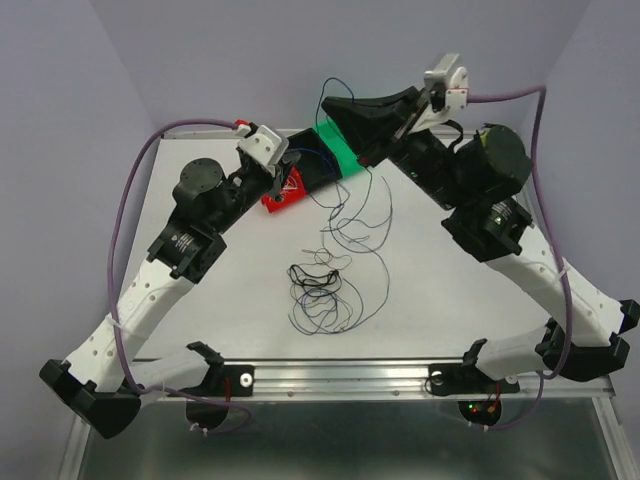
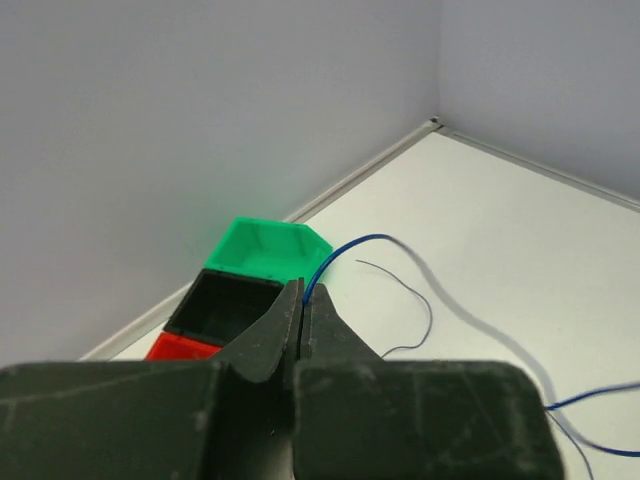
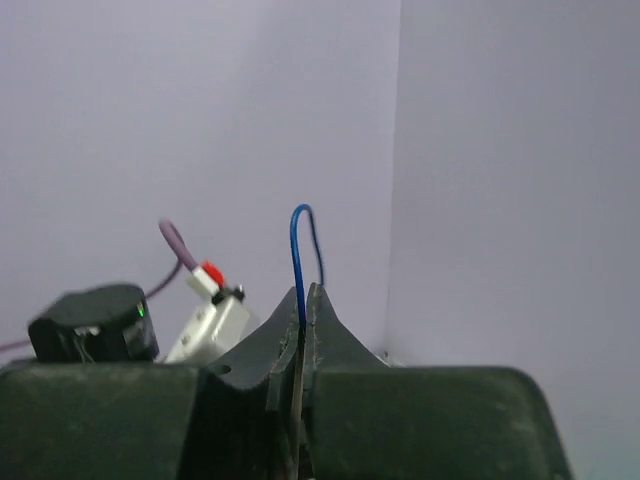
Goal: Untangle the cables
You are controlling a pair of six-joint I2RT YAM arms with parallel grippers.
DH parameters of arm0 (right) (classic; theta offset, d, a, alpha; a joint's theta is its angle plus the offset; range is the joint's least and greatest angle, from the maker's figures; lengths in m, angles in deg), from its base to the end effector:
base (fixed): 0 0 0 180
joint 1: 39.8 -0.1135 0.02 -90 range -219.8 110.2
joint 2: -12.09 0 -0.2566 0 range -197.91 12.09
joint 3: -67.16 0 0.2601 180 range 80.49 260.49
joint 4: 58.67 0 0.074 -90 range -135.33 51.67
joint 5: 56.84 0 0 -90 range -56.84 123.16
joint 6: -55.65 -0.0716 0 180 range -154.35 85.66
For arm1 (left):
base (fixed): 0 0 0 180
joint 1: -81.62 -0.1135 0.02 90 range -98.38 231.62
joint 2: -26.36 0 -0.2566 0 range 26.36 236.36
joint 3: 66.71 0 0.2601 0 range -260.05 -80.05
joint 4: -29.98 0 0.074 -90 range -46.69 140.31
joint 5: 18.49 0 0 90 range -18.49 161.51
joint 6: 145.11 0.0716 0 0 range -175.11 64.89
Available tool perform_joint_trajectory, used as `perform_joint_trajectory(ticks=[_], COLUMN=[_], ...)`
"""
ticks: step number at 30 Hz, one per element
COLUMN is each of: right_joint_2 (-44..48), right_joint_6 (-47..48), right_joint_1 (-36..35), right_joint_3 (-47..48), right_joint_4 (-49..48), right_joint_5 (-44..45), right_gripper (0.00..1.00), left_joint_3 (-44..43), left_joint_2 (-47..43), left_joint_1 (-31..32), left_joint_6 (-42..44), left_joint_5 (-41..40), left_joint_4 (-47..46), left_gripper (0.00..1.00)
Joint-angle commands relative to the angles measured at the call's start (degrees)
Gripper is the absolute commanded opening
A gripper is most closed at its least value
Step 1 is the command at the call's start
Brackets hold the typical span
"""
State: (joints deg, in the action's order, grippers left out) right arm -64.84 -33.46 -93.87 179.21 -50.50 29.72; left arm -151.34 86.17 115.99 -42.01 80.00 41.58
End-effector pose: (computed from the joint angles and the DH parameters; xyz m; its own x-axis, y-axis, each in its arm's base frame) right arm 0.1751 0.2490 0.5790 0.2790 0.3585 -0.8909 -0.8354 0.5481 -0.0410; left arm 0.2153 -0.1600 0.4776 0.3373 0.0409 -0.9405 0.6166 0.7454 0.2535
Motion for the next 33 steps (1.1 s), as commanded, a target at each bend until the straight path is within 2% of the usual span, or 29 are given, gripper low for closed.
perform_joint_trajectory(ticks=[1,3,7,14,20,24,25,26,33], right_joint_2=[-3.67,-4.11,-3.32,-0.86,0.46,4.67,6.77,7.66,8.29], right_joint_6=[-0.01,-0.01,-0.01,0.17,-0.71,-3.25,-3.69,-4.65,-8.88], right_joint_1=[-0.08,-0.08,-0.08,-0.08,-0.08,-0.08,-0.08,-0.08,-0.08], right_joint_3=[9.99,11.14,9.66,1.14,-5.54,-15.28,-20.44,-22.15,-28.84], right_joint_4=[6.47,6.75,6.66,6.66,5.70,-5.35,-8.51,-13.15,-22.24], right_joint_5=[1.50,1.42,2.03,4.83,4.06,3.79,1.88,0.38,-4.47], right_gripper=[0.00,0.00,0.01,0.01,0.01,0.01,0.01,0.01,0.00], left_joint_3=[-0.61,0.09,3.51,9.23,15.29,17.92,18.63,20.21,23.30], left_joint_2=[-0.59,0.39,-1.00,-6.02,-6.20,-5.76,-5.76,-5.67,-3.13], left_joint_1=[-0.62,-1.32,-4.83,-6.51,-7.04,-7.74,-7.74,-7.83,-8.62], left_joint_6=[-5.63,-6.07,-8.61,-9.76,-10.38,-12.47,-12.92,-14.67,-22.32], left_joint_5=[9.52,11.45,21.98,25.96,33.69,36.94,38.08,38.35,39.05], left_joint_4=[-7.05,-7.05,-11.95,-16.54,-23.39,-26.90,-29.44,-30.86,-39.57], left_gripper=[0.00,0.00,0.00,0.00,0.03,0.03,0.03,0.03,0.04])
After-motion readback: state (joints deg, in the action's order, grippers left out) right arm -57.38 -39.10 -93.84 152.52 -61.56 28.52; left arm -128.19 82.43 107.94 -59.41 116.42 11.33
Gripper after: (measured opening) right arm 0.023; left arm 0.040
